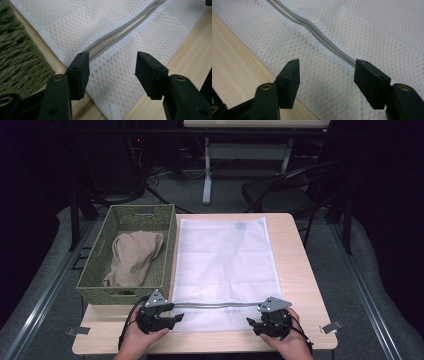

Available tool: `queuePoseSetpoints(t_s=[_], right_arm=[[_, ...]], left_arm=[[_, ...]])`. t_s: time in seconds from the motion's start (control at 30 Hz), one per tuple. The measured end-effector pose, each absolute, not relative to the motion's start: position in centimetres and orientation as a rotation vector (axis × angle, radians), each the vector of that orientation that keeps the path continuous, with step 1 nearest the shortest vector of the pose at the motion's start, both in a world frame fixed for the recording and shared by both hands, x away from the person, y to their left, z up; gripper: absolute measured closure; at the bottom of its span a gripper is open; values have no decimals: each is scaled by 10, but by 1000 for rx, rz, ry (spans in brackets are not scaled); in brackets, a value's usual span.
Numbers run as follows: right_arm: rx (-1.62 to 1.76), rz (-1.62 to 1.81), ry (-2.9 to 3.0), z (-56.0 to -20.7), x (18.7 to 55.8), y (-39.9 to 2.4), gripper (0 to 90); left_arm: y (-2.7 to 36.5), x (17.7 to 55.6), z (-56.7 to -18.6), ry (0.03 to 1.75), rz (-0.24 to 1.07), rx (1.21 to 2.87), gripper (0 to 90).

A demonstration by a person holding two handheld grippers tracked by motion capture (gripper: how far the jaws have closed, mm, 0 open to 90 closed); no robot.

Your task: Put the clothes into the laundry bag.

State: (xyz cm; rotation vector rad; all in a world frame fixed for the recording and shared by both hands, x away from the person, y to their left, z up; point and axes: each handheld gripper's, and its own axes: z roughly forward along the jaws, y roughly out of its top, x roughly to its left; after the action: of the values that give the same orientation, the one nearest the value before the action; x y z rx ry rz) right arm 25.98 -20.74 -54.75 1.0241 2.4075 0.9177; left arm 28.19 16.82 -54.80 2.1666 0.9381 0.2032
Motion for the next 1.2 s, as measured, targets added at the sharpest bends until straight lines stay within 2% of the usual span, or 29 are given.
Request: queuePoseSetpoints(t_s=[0.23,0.63,1.2], right_arm=[[1007,911,2420,-546,262,-208,376],[941,908,2440,-544,257,-202,369],[878,988,2451,-543,254,-199,357]], left_arm=[[169,279,-545,934,145,2117,454],[158,275,-546,909,158,2167,448],[151,265,-517,954,166,2130,428]])
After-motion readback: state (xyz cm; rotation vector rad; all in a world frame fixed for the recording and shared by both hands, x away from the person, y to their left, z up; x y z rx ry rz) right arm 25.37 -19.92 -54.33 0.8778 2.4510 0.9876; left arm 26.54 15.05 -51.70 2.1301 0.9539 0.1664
